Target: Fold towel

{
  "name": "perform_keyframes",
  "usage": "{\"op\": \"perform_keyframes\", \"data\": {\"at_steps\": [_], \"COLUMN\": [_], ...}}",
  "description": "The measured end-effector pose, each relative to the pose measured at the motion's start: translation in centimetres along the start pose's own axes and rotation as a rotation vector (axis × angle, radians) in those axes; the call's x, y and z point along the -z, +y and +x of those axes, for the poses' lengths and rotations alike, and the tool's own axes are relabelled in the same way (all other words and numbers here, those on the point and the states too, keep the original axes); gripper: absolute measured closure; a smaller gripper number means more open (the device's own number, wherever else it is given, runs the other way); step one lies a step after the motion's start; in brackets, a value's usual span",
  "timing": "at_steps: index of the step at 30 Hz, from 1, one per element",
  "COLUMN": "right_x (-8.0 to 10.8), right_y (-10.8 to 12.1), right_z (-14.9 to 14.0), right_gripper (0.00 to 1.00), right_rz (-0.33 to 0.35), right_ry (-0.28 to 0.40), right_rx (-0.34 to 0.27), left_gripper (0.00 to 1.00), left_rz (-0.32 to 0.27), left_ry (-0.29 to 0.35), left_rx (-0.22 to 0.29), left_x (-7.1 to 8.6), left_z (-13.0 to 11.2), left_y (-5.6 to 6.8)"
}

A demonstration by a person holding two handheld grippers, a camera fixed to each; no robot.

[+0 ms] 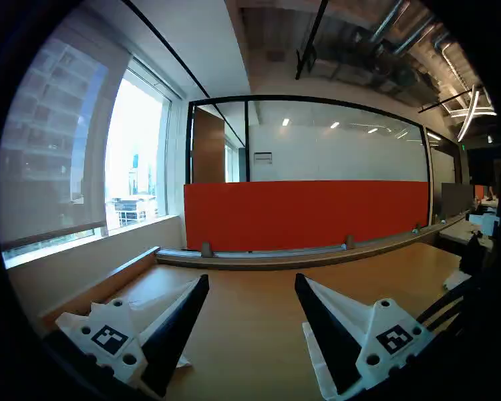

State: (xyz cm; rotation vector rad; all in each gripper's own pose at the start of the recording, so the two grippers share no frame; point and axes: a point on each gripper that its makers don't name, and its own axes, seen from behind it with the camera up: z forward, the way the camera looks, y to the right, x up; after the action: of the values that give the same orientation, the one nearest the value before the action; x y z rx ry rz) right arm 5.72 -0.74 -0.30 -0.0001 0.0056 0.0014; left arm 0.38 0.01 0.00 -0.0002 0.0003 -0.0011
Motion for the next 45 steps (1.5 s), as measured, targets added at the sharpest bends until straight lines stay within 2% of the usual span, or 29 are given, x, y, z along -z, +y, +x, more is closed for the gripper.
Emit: {"op": "perform_keyframes", "data": {"at_steps": [8, 12, 17, 21, 26, 33, 38, 45], "right_x": [-0.1, -0.2, -0.2, -0.2, -0.1, 0.3, 0.4, 0.8], "right_y": [0.0, -0.3, -1.2, -2.3, -4.1, -7.0, -7.8, -8.3], "right_z": [5.0, 6.0, 6.4, 6.5, 6.6, 5.7, 5.1, 3.0], "right_gripper": [0.00, 0.00, 0.00, 0.00, 0.00, 0.00, 0.00, 0.00], "right_rz": [-0.024, -0.022, 0.014, 0.064, 0.159, 0.312, 0.367, 0.400], "right_ry": [0.009, -0.003, -0.029, -0.059, -0.101, -0.189, -0.225, -0.270], "right_rx": [-0.004, 0.000, 0.030, 0.051, 0.088, 0.141, 0.175, 0.197], "left_gripper": [0.05, 0.04, 0.05, 0.04, 0.04, 0.04, 0.04, 0.05], "left_rz": [0.001, -0.015, -0.059, -0.118, -0.208, -0.345, -0.377, -0.415], "left_ry": [0.001, -0.016, -0.042, -0.077, -0.116, -0.181, -0.206, -0.251], "left_rx": [0.012, 0.003, -0.018, -0.034, -0.066, -0.057, -0.066, -0.084], "left_x": [-0.1, -0.1, 0.0, 0.0, 0.2, 0.6, 0.7, 1.0], "left_z": [4.0, 4.8, 5.4, 5.4, 5.5, 5.2, 4.6, 2.2], "left_y": [-0.2, 0.1, 1.1, 2.4, 4.1, 6.7, 7.3, 8.6]}}
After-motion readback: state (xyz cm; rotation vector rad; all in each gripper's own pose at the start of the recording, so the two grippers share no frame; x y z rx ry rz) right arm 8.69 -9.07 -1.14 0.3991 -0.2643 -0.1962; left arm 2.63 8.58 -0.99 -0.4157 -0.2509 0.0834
